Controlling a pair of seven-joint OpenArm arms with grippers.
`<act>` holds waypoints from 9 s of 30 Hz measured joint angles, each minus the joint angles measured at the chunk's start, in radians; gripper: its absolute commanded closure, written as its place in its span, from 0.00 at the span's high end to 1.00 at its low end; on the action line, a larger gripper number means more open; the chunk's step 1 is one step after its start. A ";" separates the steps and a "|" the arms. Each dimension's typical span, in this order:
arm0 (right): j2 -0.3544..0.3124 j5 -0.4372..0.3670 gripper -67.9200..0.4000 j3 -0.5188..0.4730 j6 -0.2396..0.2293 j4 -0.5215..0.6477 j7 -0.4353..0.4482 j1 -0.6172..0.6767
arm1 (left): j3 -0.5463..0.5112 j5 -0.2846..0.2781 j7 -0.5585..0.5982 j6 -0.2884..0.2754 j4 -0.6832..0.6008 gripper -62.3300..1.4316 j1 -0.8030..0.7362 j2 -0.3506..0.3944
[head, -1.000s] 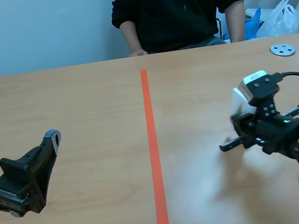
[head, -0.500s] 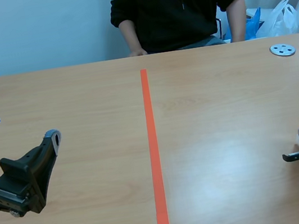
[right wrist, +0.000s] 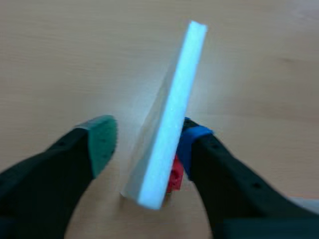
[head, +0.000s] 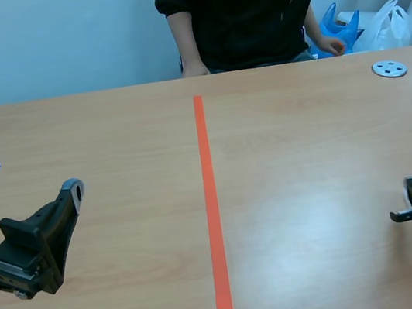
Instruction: Sort the leaf by its shape. The table is split by an orange tape line. A compound leaf with several leaflets goes to the left side, a simple leaf with one blade goes to the right side. Return to the home posture when a red brick is placed on the table.
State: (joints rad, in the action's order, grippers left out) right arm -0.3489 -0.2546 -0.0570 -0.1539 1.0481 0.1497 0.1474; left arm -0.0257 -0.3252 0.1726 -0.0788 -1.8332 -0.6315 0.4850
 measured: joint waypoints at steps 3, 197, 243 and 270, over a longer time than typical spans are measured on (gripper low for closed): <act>0.000 0.000 0.62 0.000 0.000 0.000 0.000 0.000 | 0.000 0.000 0.000 0.000 0.000 0.98 0.000 0.000; 0.007 -0.093 0.83 0.833 -0.232 -0.067 -0.035 -0.391 | 0.000 0.000 0.026 0.000 0.000 0.98 0.033 0.000; 0.138 0.031 0.30 0.903 -0.205 -0.154 0.064 -0.405 | 0.000 0.000 0.026 0.000 0.000 0.98 0.033 0.000; 0.137 0.031 0.03 0.678 -0.083 -0.154 0.070 -0.402 | 0.000 0.000 0.026 0.000 0.000 0.98 0.033 0.000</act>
State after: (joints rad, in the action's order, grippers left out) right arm -0.2115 -0.2241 0.6212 -0.2367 0.8936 0.2195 -0.2546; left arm -0.0257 -0.3252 0.1986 -0.0788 -1.8332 -0.5983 0.4850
